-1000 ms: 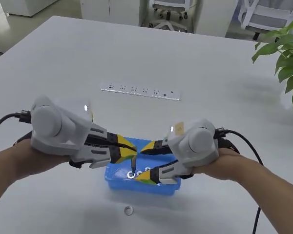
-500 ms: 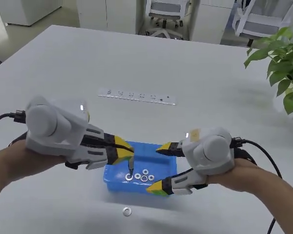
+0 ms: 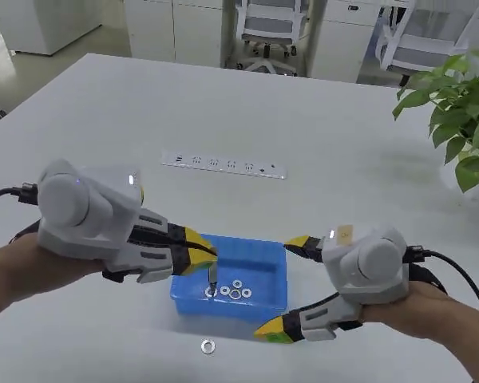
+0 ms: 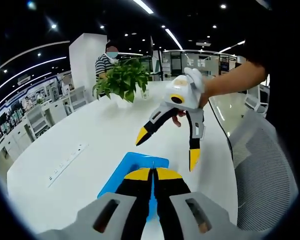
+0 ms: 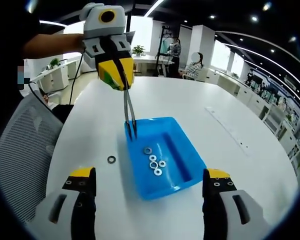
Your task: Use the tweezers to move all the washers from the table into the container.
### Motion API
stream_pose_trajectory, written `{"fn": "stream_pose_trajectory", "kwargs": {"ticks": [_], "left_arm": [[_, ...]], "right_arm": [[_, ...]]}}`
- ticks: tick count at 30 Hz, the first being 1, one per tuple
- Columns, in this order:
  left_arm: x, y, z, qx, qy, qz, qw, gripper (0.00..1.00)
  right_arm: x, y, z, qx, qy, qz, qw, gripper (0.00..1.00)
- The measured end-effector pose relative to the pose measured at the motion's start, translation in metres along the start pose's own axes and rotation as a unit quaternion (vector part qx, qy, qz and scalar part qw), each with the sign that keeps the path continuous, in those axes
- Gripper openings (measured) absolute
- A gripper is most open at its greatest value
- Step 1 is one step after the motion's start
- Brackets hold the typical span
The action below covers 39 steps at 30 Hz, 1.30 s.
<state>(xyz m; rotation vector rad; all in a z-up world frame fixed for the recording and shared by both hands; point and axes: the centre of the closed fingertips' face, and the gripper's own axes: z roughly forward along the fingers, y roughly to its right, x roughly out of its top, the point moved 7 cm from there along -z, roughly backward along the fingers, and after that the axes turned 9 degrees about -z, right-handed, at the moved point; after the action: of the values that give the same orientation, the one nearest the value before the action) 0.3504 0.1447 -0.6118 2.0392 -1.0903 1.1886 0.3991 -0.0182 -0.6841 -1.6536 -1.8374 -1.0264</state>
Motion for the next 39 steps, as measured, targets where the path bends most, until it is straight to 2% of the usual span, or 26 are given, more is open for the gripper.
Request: {"fn": "stream_pose_trajectory", "kwargs": {"ticks": [6, 10, 21, 27, 39], "left_arm": [[0.001, 0.003, -0.004, 0.001, 0.0, 0.0, 1.0, 0.05], [0.001, 0.012, -0.004, -0.004, -0.002, 0.001, 1.0, 0.05], [-0.008, 0.025, -0.002, -0.009, -0.004, -0.004, 0.9999, 0.05], [-0.015, 0.025, 0.0, -0.009, -0.007, -0.001, 0.9999, 0.05], [-0.028, 0.027, 0.004, -0.009, -0.016, -0.001, 0.9998, 0.05]], "right_arm": [[-0.006, -0.007, -0.007, -0.011, -0.002, 0.011, 0.9999, 0.97], [-0.005, -0.011, -0.011, -0.017, -0.002, 0.013, 0.9998, 1.0], [-0.007, -0.022, -0.016, -0.019, 0.0, 0.022, 0.9996, 1.0], [-0.007, -0.026, -0.018, -0.018, 0.013, 0.012, 0.9997, 1.0], [-0.01, -0.028, -0.019, -0.015, 0.007, 0.014, 0.9998, 1.0]]}}
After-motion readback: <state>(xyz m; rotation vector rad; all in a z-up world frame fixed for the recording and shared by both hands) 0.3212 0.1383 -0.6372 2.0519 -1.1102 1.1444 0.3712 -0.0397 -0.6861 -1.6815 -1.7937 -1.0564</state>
